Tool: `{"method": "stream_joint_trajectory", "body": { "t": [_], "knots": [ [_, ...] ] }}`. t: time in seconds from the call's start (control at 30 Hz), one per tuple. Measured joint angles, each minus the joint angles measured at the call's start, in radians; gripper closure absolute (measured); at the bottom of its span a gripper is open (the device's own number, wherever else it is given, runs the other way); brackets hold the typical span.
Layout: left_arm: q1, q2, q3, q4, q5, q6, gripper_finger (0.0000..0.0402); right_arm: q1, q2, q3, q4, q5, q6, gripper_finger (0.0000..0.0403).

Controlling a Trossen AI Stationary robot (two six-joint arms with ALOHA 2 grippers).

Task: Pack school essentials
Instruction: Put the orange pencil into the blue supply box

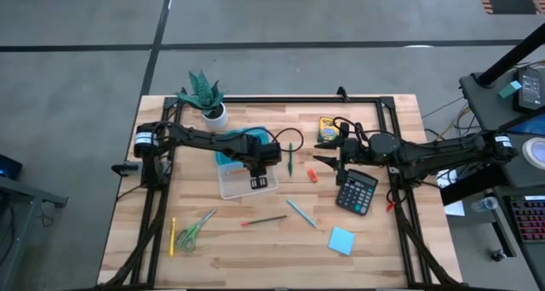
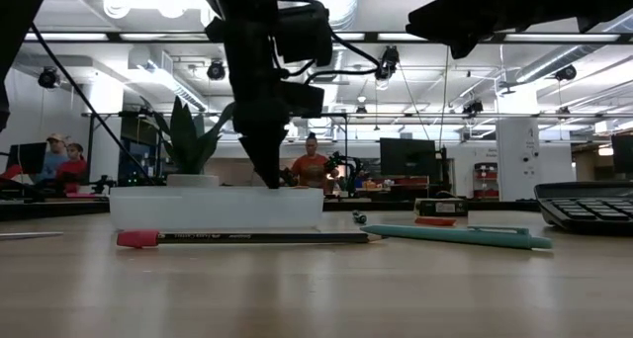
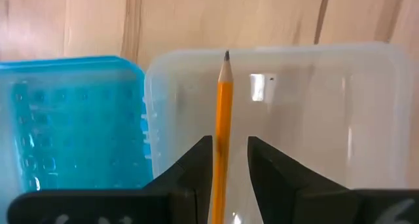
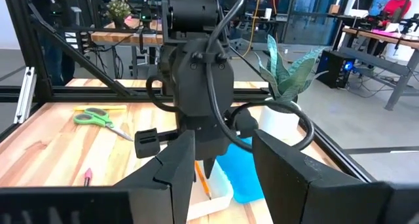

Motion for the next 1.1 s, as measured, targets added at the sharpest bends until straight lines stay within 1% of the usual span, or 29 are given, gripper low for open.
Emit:
{"method": "stream_joint_trajectory", "body": {
  "t": [0.2,0.27,0.33,0.43,0.5,0.77,0.87,1.1],
  "knots": [
    [0.0,0.0,-0.022,0.026,-0.006,-0.001,0.0323,0.0,0.0,0.0,-0.001,0.0,0.0,0.0266],
    [0.0,0.0,-0.022,0.03,-0.006,0.003,0.0329,0.0,0.0,0.0,-0.001,0.0,-0.001,0.0266],
    [0.0,0.0,-0.021,0.03,-0.006,0.005,0.0346,0.0,0.0,0.0,-0.001,0.0,-0.001,0.0266],
    [0.0,0.0,-0.021,0.028,-0.006,0.004,0.0383,0.0,0.0,0.0,-0.001,0.0,-0.001,0.0266],
    [0.0,0.0,-0.021,0.028,-0.006,0.001,0.0395,0.0,0.0,0.0,-0.001,0.0,-0.001,0.0266],
    [0.0,-0.003,-0.021,0.016,-0.005,-0.003,0.04,0.0,0.0,0.0,-0.001,0.0,-0.001,0.0266],
    [0.0,-0.021,-0.02,0.0,0.007,-0.027,0.04,0.0,0.0,0.0,-0.001,0.0,-0.001,0.0266],
    [0.0,-0.066,0.01,-0.107,0.046,-0.08,0.04,0.0,0.0,0.0,-0.002,0.001,-0.006,0.0266]
  ]
}}
